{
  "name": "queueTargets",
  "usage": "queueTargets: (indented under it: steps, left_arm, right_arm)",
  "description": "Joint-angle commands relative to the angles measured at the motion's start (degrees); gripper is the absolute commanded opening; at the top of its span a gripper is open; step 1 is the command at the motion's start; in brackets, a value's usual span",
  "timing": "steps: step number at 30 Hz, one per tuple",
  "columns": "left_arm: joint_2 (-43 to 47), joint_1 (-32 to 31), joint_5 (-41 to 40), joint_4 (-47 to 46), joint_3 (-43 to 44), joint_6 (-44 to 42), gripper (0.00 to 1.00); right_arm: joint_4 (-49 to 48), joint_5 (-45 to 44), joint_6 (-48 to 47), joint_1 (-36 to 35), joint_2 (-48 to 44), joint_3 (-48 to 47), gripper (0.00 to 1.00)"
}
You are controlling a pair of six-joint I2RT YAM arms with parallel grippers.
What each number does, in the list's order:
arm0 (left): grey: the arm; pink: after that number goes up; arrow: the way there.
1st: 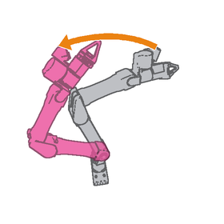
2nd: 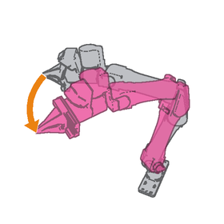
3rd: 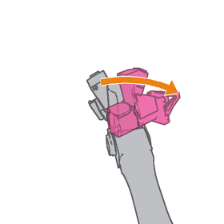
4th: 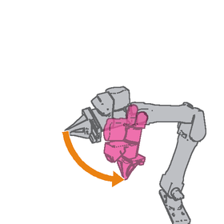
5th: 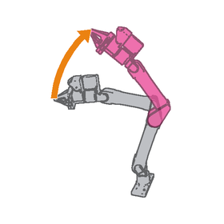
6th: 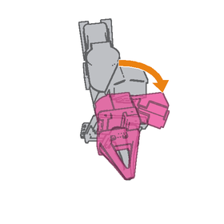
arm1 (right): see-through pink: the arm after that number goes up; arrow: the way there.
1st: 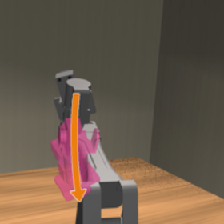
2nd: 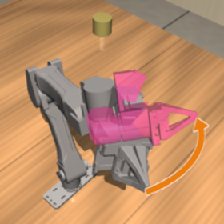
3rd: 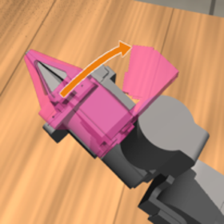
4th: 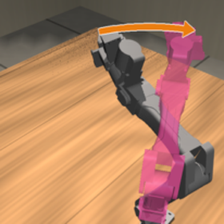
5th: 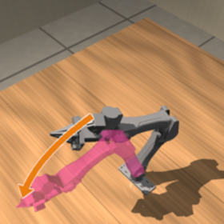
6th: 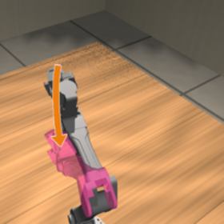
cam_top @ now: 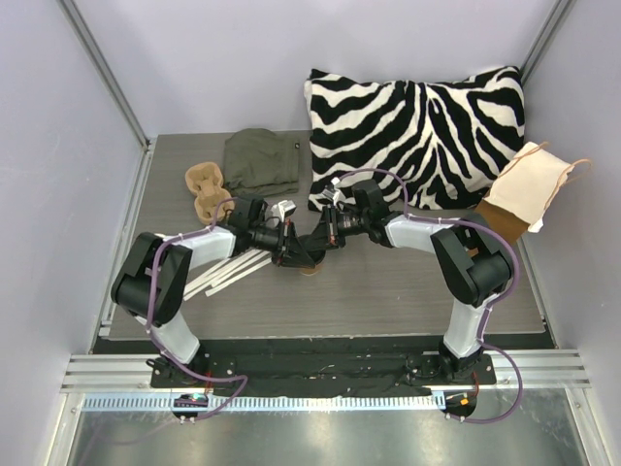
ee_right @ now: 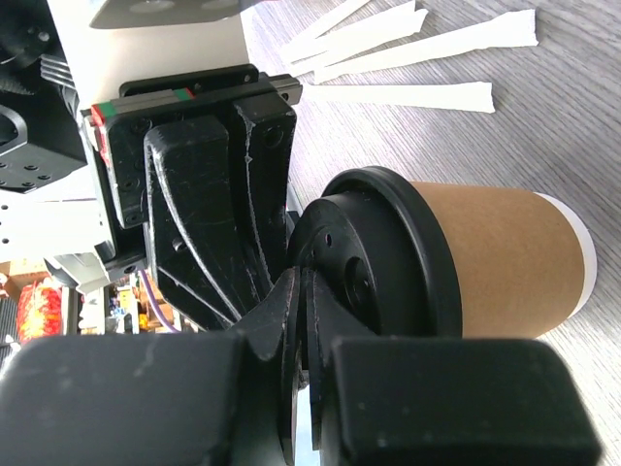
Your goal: Pack the takeout coffee
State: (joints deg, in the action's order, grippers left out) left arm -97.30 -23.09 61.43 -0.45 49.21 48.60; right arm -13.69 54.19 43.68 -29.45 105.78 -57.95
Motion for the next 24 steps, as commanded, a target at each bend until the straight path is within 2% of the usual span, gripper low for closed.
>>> queueTargets:
  steps: [1,5,8,9,11,12,14,15,18,22,24]
  left_arm:
    - [-1.1,1.4,-8.7,3.6,-1.4,-3.4,0.0]
    - [9.1,0.9,-5.8,1.3,0.4,-2.9,0.0]
    - [14.2,0.9,-7.4,7.0,5.7,-6.6,0.04]
    - [16.6,0.9,-10.8,15.0,8.2,-11.9,0.09]
    - [17.8,0.6,-16.3,23.6,15.3,-17.8,0.15]
    - [18.1,0.2,-21.8,31.0,17.2,-20.3,0.19]
    - [18.5,-2.2,-27.6,39.1,20.5,-27.2,0.24]
    - [18.7,-3.6,-35.4,41.6,22.9,-29.5,0.25]
    - [19.7,-9.6,-47.1,46.7,25.1,-34.3,0.26]
    - [20.3,-16.8,-58.1,46.8,24.8,-38.7,0.28]
    - [19.4,-19.6,-60.6,46.7,25.7,-40.1,0.28]
  right_arm:
    - [2.8,-2.2,-3.9,0.0,-0.3,0.7,0.09]
    - [4.8,-1.0,-4.8,0.0,-4.2,-3.3,0.11]
    - [7.4,-0.6,-5.8,0.0,-7.3,-6.8,0.13]
    - [7.9,-0.7,-5.9,0.0,-8.0,-7.4,0.14]
    - [9.6,-1.0,-6.1,0.0,-10.1,-8.7,0.15]
    - [10.3,-1.4,-6.4,0.0,-10.6,-8.8,0.15]
    - [14.3,-4.2,-8.3,0.0,-11.6,-8.8,0.15]
    - [16.4,-5.5,-10.3,0.0,-11.8,-8.9,0.15]
    - [20.5,-10.4,-12.3,0.2,-11.5,-8.1,0.15]
    - [19.9,-13.1,-11.4,0.2,-10.5,-6.7,0.15]
    - [19.8,-14.0,-11.3,0.2,-9.7,-6.7,0.16]
